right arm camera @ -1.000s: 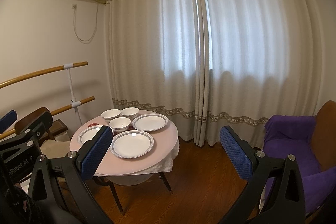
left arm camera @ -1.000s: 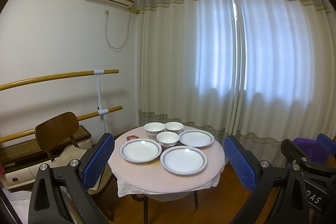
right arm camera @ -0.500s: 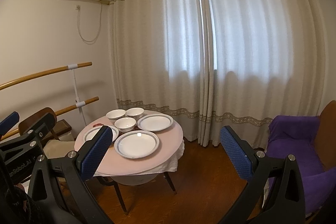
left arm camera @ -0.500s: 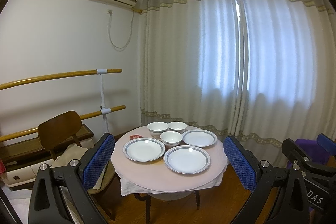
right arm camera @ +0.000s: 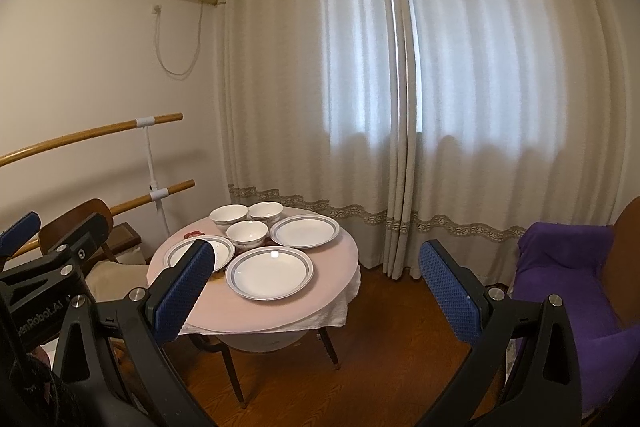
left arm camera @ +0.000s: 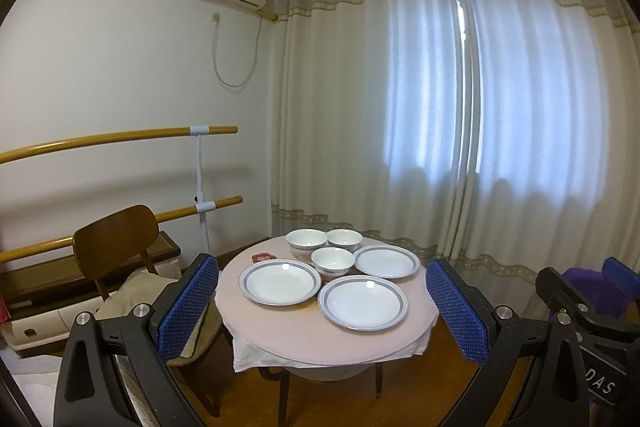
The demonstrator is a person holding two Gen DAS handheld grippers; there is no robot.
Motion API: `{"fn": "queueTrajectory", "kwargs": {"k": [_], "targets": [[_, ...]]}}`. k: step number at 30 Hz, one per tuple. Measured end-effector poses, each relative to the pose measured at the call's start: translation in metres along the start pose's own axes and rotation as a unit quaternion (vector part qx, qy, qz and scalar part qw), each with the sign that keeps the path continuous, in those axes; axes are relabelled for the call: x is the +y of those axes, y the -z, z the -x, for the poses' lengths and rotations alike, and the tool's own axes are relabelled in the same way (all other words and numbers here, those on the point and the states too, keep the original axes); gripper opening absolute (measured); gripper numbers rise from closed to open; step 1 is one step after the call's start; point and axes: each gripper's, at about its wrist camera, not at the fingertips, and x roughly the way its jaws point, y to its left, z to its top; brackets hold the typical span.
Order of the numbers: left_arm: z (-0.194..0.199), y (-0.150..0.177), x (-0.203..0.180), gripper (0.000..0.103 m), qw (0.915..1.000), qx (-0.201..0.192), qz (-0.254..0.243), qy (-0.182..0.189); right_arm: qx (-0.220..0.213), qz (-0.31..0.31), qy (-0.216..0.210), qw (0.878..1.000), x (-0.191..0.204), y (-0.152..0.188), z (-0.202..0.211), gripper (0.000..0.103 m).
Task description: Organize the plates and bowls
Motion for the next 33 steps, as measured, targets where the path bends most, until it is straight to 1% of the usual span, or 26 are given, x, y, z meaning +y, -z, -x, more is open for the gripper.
{"fn": "queueTrajectory", "kwargs": {"k": [5,20,33], "targets": [[0.000,0.001,0.001,0.102,1.0000,-0.006,-0.002,0.007,0.003,0.000,-0.001,1.000,-0.003,-0.003,-0.002,0.103],[-0.005,0.003,0.002,0.102,0.9999,-0.007,-0.008,0.007,0.004,0.001,0.000,1.000,-0.001,-0.003,-0.002,0.103],[-0.020,0.005,0.000,0.102,0.9999,-0.003,-0.010,0.005,0.007,0.001,-0.002,1.000,0.000,0.000,-0.005,0.103]]}}
